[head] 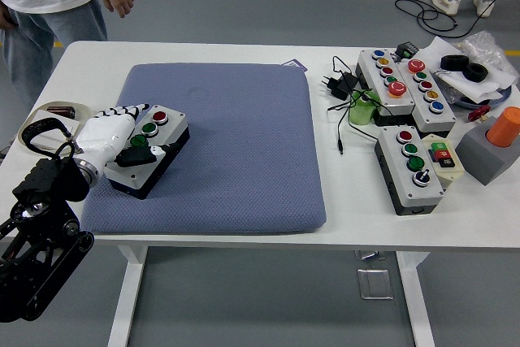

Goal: Pick up the button,place it on the desk,press the button,press the button

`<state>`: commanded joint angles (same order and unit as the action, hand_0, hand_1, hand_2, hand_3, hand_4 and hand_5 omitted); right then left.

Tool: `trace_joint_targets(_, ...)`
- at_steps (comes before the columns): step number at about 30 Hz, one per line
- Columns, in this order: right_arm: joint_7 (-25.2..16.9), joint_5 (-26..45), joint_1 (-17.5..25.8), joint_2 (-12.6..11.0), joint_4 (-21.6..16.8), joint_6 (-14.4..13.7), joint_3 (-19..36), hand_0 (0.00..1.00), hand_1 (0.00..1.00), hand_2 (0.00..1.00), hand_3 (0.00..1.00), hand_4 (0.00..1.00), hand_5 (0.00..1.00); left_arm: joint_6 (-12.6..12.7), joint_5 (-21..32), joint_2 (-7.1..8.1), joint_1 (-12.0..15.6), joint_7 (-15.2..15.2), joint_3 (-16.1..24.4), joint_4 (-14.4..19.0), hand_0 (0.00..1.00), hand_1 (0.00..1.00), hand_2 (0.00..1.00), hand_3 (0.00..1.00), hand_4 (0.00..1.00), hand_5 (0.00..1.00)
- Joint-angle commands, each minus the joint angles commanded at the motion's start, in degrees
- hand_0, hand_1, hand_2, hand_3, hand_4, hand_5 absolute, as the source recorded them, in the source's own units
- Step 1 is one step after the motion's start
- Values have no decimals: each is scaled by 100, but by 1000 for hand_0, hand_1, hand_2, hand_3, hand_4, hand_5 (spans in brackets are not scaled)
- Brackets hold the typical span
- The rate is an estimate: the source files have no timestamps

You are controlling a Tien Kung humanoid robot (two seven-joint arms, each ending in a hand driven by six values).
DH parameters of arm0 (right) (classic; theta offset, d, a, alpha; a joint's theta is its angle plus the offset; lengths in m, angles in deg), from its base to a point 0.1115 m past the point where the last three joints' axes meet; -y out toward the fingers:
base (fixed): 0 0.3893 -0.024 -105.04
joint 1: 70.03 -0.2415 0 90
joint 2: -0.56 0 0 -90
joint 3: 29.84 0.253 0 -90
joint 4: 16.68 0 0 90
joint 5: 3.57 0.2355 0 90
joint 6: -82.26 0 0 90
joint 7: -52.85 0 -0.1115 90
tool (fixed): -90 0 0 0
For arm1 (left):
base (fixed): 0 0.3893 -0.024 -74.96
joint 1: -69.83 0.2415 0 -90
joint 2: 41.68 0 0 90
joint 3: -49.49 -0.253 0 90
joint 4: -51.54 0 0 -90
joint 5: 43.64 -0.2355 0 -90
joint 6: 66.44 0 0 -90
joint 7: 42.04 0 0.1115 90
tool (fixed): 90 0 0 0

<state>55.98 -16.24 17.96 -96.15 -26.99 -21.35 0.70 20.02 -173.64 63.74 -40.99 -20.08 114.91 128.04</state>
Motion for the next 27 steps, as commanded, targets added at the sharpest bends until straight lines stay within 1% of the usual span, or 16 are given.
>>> trace_joint_targets(3, 0, -2, 0, -1, 0, 1, 1, 679, 637, 662, 595, 294, 90, -9, 0, -3, -7, 32, -8, -18, 946, 998, 998, 998, 998, 995)
trace_joint_targets(5, 0, -5, 0, -3, 0, 3, 4, 679, 637, 662, 595, 294, 90, -73, 0, 4, -27, 123, -47, -62, 946, 998, 998, 998, 998, 995)
trace_joint_targets(6, 0, -12, -1, -4, 0, 4, 9, 679, 637, 663, 594, 295, 89, -108, 0, 11, -31, 151, -64, -75, 910, 989, 998, 998, 998, 978)
trace_joint_targets(11, -6, -10, 3, -4, 0, 5, 17, 679, 637, 663, 594, 295, 89, -188, 0, 23, -48, 293, -126, -108, 910, 989, 998, 998, 998, 978)
trace_joint_targets(12, -5, -21, 2, -5, 0, 5, 25, 679, 637, 662, 594, 297, 88, -223, 0, 19, -60, 326, -136, -127, 798, 937, 985, 998, 998, 960)
trace_joint_targets(17, -3, -45, 10, -6, 0, 6, 37, 679, 637, 662, 594, 297, 88, -329, 0, -4, -104, 492, -134, -218, 798, 937, 985, 998, 998, 960)
trace_joint_targets(18, -3, -48, 10, -7, 0, 6, 40, 678, 636, 662, 594, 299, 86, -389, 0, -2, -109, 531, -140, -226, 630, 794, 889, 987, 998, 926)
trace_joint_targets(20, -1, -48, 10, -6, 0, 5, 43, 678, 636, 662, 594, 299, 86, -490, 0, 11, -122, 576, -165, -233, 630, 794, 889, 987, 998, 926)
trace_joint_targets(23, -2, -43, 6, -5, 0, 5, 44, 678, 636, 662, 594, 299, 86, -539, 0, 10, -144, 577, -192, -230, 630, 794, 889, 987, 998, 926)
trace_joint_targets(24, -2, -45, 5, -5, 0, 5, 45, 678, 636, 662, 595, 299, 83, -541, 0, 9, -149, 576, -199, -230, 450, 632, 730, 911, 998, 801)
trace_joint_targets(27, 3, -80, 7, -5, 0, 5, 64, 678, 636, 662, 595, 299, 83, -564, 0, 0, -179, 549, -239, -255, 450, 632, 730, 911, 998, 801)
